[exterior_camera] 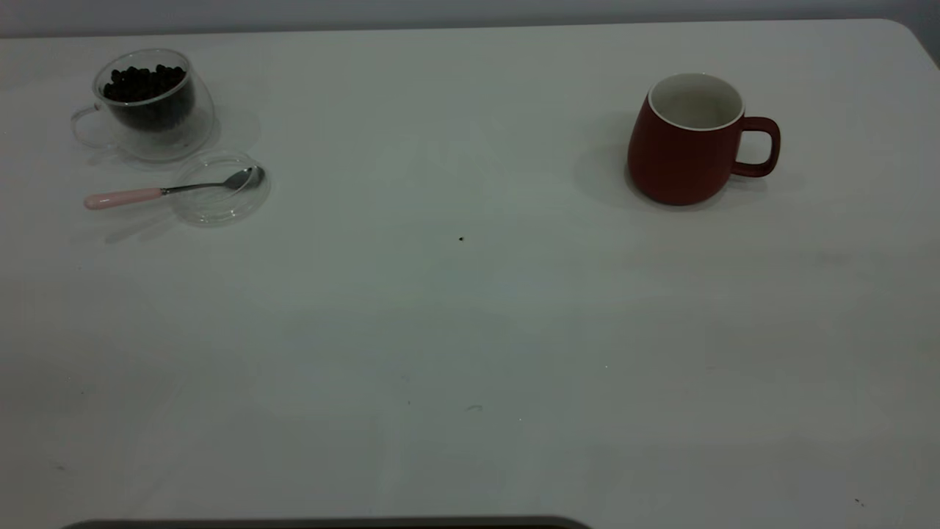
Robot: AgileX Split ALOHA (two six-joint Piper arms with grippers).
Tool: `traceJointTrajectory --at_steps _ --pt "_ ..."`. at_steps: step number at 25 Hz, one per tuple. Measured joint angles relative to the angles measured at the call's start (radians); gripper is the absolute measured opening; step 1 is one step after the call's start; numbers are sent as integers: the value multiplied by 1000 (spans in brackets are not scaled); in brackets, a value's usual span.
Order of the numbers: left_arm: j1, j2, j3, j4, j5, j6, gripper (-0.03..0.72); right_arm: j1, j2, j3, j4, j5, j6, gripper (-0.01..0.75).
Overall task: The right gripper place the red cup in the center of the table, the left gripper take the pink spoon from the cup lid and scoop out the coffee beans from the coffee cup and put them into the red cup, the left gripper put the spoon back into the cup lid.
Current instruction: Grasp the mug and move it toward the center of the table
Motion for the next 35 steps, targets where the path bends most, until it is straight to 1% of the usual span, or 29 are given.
traceJointTrajectory --at_steps 8,11,16,22,26,28,31,35 --pt "0 0 0 0 0 -1 561 0 22 -11 0 -3 0 590" --pt "0 0 0 0 0 -1 561 0 128 -55 -10 -49 -8 595" --pt "0 0 0 0 0 -1 561 0 501 -172 -28 -139 -70 597" --pt "0 0 0 0 0 -1 561 0 1009 -332 -28 -286 -300 597" --pt "0 0 0 0 0 -1 561 1 1346 -469 -27 -299 -498 597" --pt "0 0 0 0 0 -1 561 11 1499 -547 -26 -304 -566 597" --pt "0 0 0 0 0 -1 561 37 1722 -651 -23 -331 -649 596" --pt "0 0 0 0 0 -1 561 71 1927 -767 -23 -401 -739 596"
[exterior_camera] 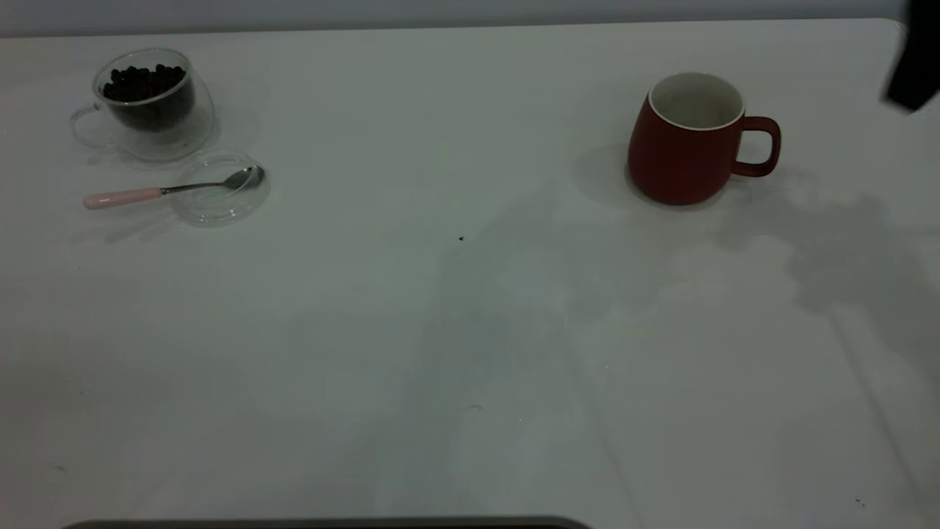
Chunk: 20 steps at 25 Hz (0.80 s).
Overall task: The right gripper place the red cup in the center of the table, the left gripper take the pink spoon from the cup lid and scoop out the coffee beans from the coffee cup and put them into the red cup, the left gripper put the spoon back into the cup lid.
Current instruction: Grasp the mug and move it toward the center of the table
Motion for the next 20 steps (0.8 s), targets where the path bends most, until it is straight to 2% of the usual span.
traceJointTrajectory --at_steps 9,20 --pt "0 0 0 0 0 1 561 11 324 -234 -2 -39 -99 595" --pt "0 0 0 0 0 1 561 14 336 -254 59 -191 -210 592"
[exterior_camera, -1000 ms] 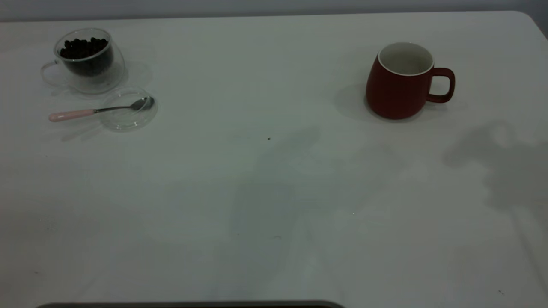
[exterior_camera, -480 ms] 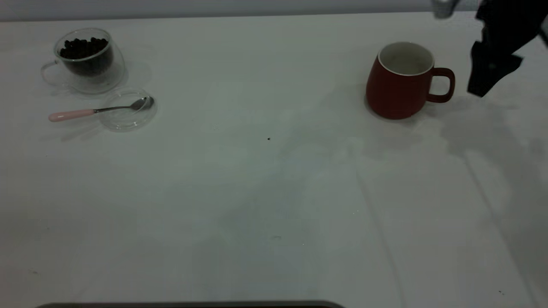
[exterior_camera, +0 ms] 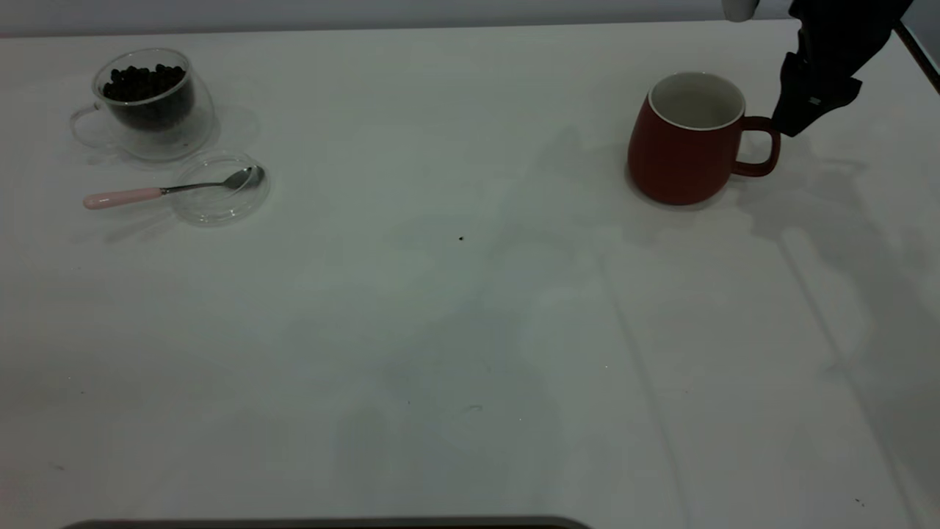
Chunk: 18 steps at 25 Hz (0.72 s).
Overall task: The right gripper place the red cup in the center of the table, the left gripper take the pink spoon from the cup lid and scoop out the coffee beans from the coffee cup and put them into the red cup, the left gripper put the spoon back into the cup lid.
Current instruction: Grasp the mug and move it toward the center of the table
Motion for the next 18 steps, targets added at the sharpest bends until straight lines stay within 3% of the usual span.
traceJointTrajectory --at_steps 10,18 --pt "0 0 0 0 0 0 561 75 56 -1 28 -50 -25 591" --pt "0 0 0 0 0 0 561 200 70 -1 52 -136 -25 591"
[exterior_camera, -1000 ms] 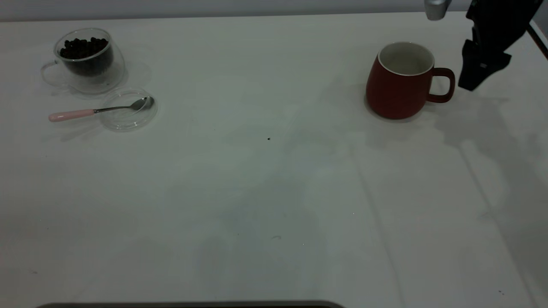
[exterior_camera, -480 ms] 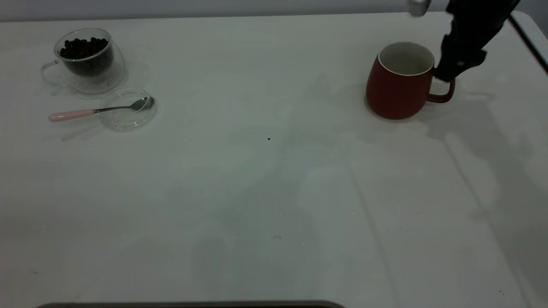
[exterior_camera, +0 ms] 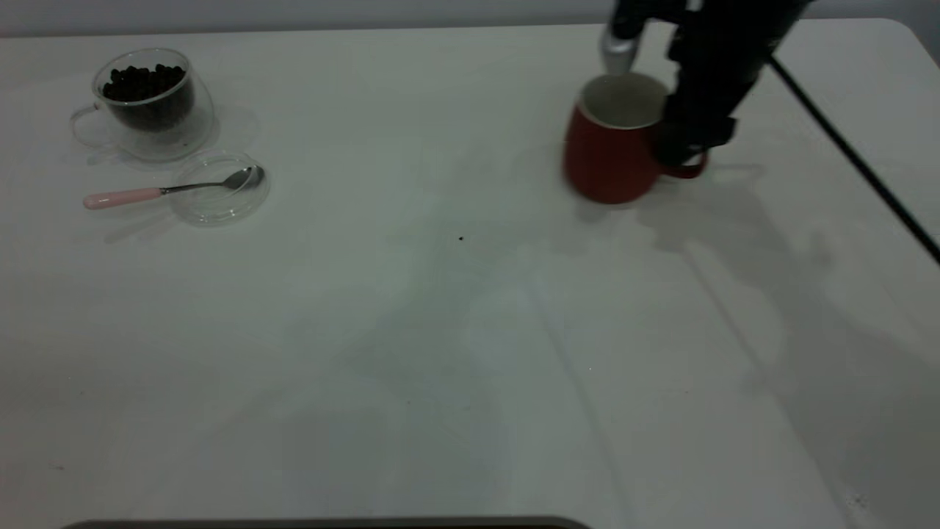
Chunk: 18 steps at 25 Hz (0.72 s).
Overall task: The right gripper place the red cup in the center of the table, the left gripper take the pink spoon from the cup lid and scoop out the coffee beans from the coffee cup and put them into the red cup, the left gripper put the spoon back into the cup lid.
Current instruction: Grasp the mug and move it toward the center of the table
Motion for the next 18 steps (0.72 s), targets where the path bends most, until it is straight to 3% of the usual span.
traceJointTrajectory --at_steps 12,18 --pt "0 0 0 0 0 -1 561 208 6 0 276 -148 0 591" --pt "0 0 0 0 0 -1 561 272 9 0 313 -182 -1 591"
